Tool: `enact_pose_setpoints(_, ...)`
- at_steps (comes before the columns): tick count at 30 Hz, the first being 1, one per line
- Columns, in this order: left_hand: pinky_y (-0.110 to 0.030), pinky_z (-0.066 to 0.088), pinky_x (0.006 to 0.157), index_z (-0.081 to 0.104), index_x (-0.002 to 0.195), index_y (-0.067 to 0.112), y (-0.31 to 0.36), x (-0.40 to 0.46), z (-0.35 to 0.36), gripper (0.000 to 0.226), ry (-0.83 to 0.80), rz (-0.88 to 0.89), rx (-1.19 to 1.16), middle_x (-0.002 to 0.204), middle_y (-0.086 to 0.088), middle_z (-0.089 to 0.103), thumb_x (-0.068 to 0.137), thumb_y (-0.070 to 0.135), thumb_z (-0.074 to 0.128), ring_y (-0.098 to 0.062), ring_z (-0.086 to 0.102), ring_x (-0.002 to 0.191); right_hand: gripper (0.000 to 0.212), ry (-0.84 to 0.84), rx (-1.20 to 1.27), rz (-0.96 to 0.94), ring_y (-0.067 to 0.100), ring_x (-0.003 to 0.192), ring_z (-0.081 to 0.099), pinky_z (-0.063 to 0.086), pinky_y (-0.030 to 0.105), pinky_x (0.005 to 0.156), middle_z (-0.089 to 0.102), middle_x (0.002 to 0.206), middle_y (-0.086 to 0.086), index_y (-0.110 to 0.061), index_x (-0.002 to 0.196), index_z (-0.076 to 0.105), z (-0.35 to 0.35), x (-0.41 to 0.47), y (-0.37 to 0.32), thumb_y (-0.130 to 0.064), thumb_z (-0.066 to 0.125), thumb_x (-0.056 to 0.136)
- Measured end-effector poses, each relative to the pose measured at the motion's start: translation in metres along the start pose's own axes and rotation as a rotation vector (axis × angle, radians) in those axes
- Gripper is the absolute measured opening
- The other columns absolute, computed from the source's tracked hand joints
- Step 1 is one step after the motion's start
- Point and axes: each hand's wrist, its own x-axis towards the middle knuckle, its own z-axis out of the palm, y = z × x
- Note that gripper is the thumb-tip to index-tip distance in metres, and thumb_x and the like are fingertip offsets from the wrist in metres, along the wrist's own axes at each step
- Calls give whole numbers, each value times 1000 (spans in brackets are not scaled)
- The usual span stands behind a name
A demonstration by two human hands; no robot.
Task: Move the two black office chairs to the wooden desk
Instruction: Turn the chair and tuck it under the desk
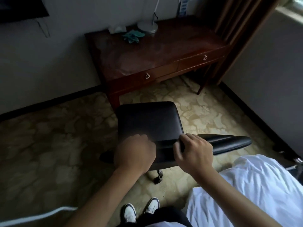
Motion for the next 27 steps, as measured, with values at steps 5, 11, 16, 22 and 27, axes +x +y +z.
enact_pose_setpoints(5,-30,47,58,57,76,25,9,20,2,29,46,-19,-67,75,7,60,88,40,35,-15,58,72,27,103,19,-49,23,44,42,20,25,51,44,49,1,-17,54,38,2,22,13,-26,46,78)
enact_pose_setpoints(11,-31,44,57,57,74,23,46,32,16,31,69,-3,-107,72,4,60,85,40,33,-17,58,71,24,120,66,-112,23,45,44,22,24,51,45,51,0,-16,55,42,-5,45,54,-22,48,77)
enact_pose_setpoints(16,-32,43,52,62,68,21,92,45,33,29,111,-9,-102,67,3,61,82,37,42,-20,58,64,22,81,92,-137,24,47,45,24,25,52,42,54,-2,-18,58,39,-8,67,103,-23,46,79)
enact_pose_setpoints(22,-29,41,51,59,69,24,142,78,58,28,171,-122,-86,67,8,56,84,39,40,-14,55,65,23,4,153,-226,20,51,43,22,25,53,38,58,-7,-21,61,38,-6,111,166,-25,48,81)
enact_pose_setpoints(27,-31,39,50,58,66,20,190,93,76,19,345,-205,-79,63,6,55,83,24,52,-19,54,61,27,-74,166,-316,20,53,44,19,26,55,45,58,-3,-18,59,44,-1,137,212,-28,49,84)
